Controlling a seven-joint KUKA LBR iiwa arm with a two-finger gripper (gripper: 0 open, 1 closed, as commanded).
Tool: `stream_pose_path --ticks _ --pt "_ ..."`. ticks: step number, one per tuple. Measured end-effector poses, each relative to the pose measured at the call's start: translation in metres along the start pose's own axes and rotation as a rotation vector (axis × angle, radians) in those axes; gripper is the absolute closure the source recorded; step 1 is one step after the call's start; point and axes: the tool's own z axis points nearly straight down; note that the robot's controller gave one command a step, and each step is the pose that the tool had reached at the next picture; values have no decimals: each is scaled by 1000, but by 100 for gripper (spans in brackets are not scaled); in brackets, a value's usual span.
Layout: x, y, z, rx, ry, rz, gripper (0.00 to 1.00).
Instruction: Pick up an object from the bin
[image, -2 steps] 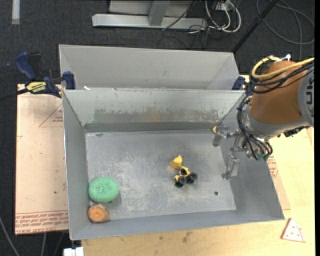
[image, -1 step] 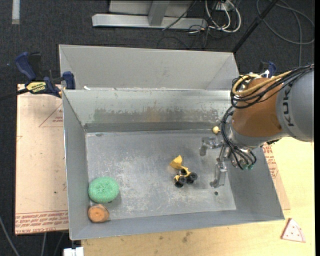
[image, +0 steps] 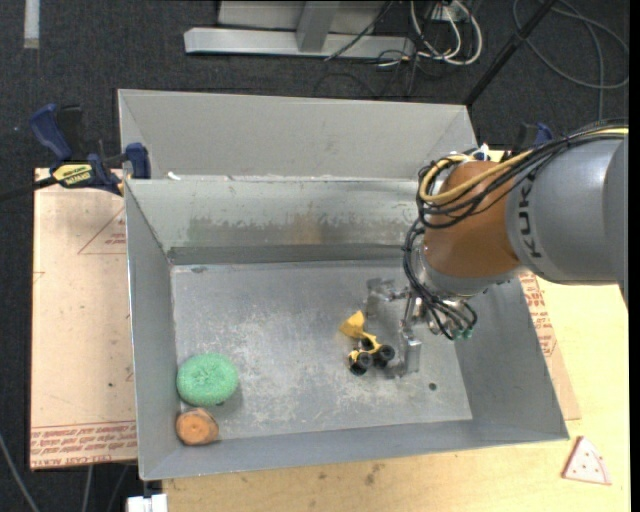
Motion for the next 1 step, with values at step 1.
stream_pose_path --ticks 1 --pt "-4 10 2 -1 -2 -22 0"
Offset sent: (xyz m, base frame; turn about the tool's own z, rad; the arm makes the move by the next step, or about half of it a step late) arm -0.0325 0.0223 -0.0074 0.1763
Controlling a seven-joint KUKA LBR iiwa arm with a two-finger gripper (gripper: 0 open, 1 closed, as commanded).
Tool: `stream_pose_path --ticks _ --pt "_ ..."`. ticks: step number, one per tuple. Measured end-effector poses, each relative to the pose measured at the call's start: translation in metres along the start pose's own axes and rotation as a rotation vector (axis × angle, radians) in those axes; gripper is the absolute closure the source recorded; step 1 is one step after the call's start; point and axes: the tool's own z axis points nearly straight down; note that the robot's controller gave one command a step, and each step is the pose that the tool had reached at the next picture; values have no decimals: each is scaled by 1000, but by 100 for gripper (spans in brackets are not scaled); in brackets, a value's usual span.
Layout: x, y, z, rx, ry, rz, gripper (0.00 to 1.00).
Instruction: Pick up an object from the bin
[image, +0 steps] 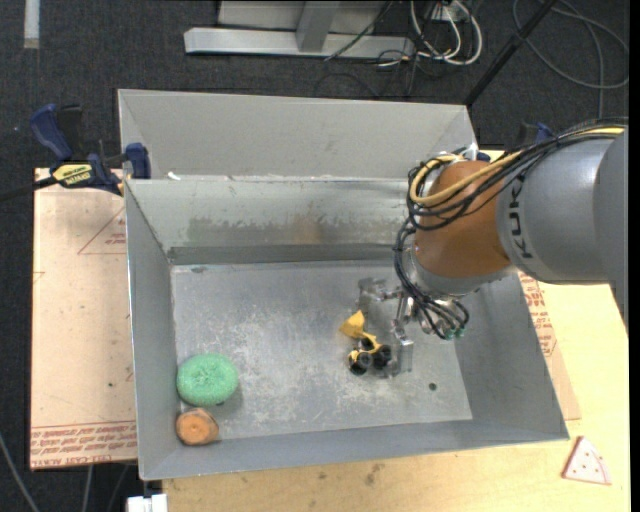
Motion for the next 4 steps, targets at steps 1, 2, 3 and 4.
stream_pose_path --ticks 1,2,3,4 --pt "22 14 3 -1 0 160 0" --pt "22 30 4 1 0 109 0" --pt "20 45 4 -1 -2 -101 100" --pt "21 43 4 -1 -2 -132 100"
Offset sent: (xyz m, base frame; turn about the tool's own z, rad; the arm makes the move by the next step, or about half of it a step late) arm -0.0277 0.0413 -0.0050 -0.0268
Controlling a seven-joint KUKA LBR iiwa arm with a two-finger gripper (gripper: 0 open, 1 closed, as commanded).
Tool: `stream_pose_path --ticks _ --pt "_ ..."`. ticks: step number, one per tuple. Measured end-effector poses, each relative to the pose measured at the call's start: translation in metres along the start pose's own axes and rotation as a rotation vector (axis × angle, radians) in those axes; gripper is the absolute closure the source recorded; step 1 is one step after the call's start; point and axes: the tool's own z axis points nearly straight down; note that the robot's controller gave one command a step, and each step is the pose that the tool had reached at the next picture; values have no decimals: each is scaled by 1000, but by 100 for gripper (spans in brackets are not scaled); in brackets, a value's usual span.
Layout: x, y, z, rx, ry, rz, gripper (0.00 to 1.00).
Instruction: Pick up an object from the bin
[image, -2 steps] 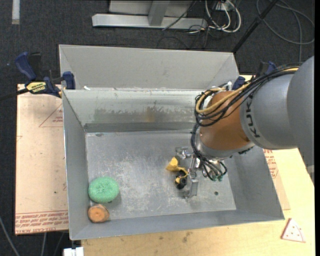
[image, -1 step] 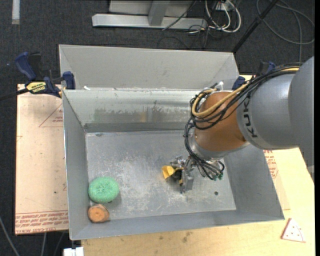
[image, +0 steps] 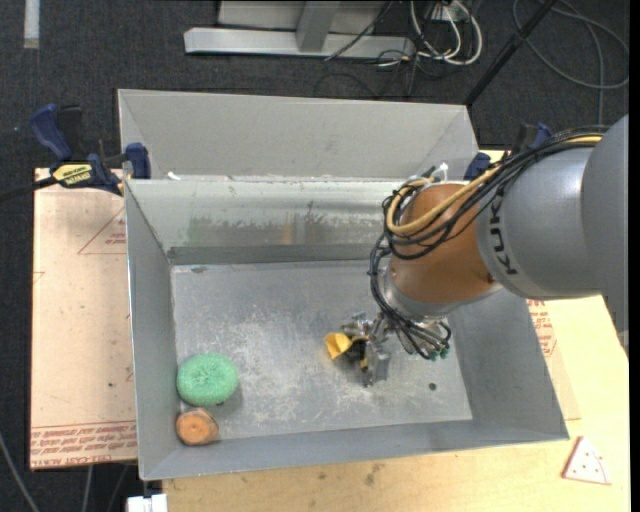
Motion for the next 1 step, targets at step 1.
stream_pose_path --ticks 1 --pt "5 0 -6 -1 6 -5 100"
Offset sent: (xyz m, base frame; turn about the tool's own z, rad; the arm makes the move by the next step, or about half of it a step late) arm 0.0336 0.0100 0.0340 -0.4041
